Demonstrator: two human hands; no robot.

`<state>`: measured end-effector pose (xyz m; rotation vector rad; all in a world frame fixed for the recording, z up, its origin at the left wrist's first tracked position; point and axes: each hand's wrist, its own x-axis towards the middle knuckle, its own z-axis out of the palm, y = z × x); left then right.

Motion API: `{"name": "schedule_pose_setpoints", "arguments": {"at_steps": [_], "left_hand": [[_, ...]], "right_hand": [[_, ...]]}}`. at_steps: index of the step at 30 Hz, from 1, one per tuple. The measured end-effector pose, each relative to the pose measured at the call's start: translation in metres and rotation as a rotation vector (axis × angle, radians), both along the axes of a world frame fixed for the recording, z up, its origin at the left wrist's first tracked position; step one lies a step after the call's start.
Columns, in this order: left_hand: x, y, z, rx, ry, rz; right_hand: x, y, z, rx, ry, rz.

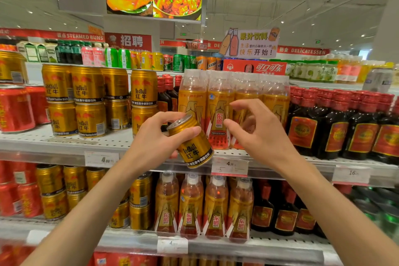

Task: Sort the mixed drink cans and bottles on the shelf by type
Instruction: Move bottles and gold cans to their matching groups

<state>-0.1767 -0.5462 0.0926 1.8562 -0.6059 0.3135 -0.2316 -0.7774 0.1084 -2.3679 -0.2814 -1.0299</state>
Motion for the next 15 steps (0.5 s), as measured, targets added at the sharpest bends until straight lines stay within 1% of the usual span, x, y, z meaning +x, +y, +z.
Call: {"name": "schedule_pose_setpoints", "arguments": {"at_steps": [9, 12, 15], "left_hand": [[0.006, -0.012, -0.015, -0.049, 0.013, -0.066], [0.005, -0.018, -0.016, -0.062, 0.029, -0.069], [0.001, -0.024, -0.016, -0.068, 0.038, -0.066]], "right_hand": [[-0.018, 0.004, -0.034, 0.041, 0.381, 0.177], [-0.021, 0.003, -0.038, 0.068, 0.41, 0.218], [-0.021, -0.002, -0.04, 0.092, 0.378, 0.238]]}}
